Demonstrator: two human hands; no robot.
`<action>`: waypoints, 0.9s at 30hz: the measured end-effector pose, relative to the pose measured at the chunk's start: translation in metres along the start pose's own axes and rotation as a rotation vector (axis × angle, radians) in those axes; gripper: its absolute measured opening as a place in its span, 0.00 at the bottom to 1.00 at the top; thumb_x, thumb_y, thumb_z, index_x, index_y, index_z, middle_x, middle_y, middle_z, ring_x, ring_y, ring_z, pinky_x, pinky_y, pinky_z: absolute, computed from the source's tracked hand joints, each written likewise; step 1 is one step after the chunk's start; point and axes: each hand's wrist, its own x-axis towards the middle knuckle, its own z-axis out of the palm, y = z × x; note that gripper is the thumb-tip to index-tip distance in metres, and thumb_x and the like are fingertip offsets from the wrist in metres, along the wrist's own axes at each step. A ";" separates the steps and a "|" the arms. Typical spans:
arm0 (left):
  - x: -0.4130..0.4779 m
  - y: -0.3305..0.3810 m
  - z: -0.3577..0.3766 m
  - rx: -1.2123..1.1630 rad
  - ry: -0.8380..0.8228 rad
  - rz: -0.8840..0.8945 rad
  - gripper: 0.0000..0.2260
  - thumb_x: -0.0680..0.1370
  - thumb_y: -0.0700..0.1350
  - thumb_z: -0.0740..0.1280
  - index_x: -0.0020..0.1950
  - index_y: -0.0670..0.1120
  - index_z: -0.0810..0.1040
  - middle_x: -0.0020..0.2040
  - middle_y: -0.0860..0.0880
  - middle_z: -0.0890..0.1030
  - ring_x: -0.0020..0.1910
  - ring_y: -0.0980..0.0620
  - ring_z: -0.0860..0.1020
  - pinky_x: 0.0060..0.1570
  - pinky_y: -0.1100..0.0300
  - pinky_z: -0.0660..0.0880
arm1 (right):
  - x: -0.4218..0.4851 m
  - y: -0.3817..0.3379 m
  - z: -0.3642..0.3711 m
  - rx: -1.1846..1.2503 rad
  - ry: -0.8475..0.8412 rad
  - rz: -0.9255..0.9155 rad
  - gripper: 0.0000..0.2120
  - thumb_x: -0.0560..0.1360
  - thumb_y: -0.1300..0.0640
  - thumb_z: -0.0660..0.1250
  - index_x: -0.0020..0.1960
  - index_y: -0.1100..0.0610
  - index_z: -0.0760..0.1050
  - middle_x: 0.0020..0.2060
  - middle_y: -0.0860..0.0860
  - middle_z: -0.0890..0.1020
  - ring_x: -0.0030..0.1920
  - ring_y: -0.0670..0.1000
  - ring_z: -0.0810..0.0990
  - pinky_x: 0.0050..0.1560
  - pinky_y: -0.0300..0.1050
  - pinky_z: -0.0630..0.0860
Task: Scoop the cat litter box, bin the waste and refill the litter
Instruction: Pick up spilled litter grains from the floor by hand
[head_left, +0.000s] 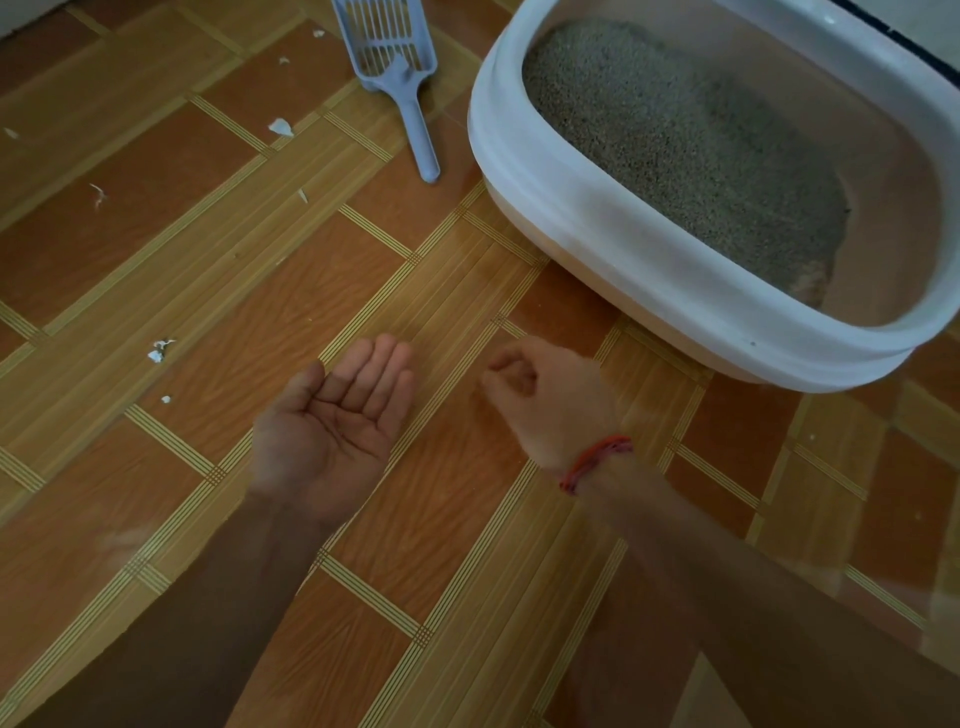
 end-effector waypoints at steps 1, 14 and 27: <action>0.000 0.001 0.000 -0.003 0.003 0.001 0.26 0.85 0.49 0.51 0.48 0.36 0.86 0.57 0.41 0.83 0.55 0.44 0.83 0.53 0.50 0.81 | 0.005 0.009 -0.001 -0.021 0.003 0.031 0.03 0.78 0.48 0.65 0.48 0.45 0.77 0.36 0.38 0.77 0.38 0.39 0.76 0.41 0.37 0.73; 0.001 0.001 -0.001 -0.001 0.007 0.001 0.26 0.84 0.49 0.51 0.49 0.36 0.85 0.58 0.41 0.83 0.56 0.44 0.83 0.52 0.51 0.81 | 0.022 0.020 0.006 -0.104 -0.005 -0.007 0.06 0.78 0.49 0.65 0.49 0.46 0.81 0.35 0.38 0.74 0.43 0.43 0.76 0.45 0.42 0.76; 0.003 -0.001 -0.004 0.026 0.019 -0.008 0.25 0.85 0.49 0.51 0.53 0.35 0.83 0.58 0.41 0.83 0.56 0.44 0.83 0.53 0.51 0.81 | 0.020 0.013 0.009 -0.296 -0.081 -0.068 0.09 0.81 0.49 0.57 0.51 0.49 0.76 0.40 0.47 0.81 0.41 0.49 0.79 0.41 0.48 0.78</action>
